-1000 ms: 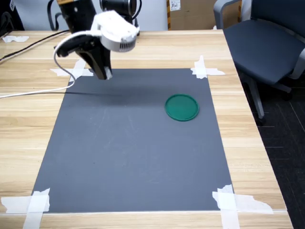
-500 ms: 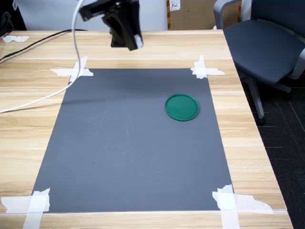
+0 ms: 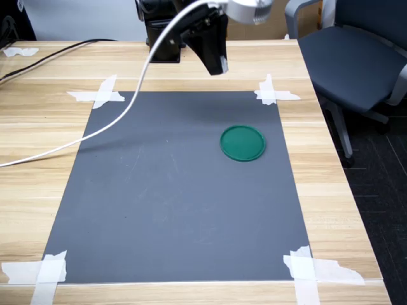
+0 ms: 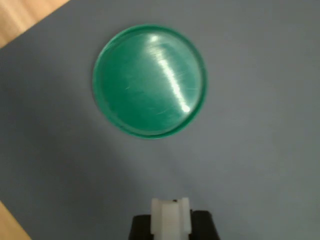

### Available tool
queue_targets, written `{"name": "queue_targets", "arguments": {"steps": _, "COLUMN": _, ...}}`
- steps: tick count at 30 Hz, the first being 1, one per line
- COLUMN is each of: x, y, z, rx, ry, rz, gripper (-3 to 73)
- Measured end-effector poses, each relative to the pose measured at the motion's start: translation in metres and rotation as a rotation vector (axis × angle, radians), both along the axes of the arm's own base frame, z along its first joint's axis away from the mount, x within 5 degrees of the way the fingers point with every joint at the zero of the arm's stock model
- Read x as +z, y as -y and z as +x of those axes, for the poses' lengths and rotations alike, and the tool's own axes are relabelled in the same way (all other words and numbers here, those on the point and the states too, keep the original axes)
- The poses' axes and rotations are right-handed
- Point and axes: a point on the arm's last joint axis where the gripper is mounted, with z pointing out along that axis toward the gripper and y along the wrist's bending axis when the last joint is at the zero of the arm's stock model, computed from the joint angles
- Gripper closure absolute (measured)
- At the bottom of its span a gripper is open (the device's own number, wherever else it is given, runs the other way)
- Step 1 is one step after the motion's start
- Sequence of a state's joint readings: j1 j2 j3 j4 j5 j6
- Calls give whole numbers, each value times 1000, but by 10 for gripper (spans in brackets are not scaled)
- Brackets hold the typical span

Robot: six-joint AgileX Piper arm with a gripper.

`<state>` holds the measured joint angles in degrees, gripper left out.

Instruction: Grasp a white terminal and put it in the green lid.

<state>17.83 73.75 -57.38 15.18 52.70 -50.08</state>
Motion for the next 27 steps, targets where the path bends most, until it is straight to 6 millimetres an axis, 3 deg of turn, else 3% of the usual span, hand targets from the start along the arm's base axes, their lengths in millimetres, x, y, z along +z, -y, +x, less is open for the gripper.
{"name": "queue_targets", "arguments": {"steps": 4, "x": -8, "y": -15, "z": 6, "rx": 18, "ry": -37, "rz": -20, "gripper": 621}}
{"name": "queue_targets", "arguments": {"steps": 13, "x": 1, "y": -36, "z": 37, "rx": 9, "ry": -62, "rz": -11, "gripper": 621}}
{"name": "queue_targets", "arguments": {"steps": 20, "x": -16, "y": -42, "z": 51, "rx": 24, "ry": -158, "rz": -53, "gripper": 621}}
{"name": "queue_targets", "arguments": {"steps": 27, "x": -31, "y": -54, "z": 51, "rx": 128, "ry": -157, "rz": -178, "gripper": 620}}
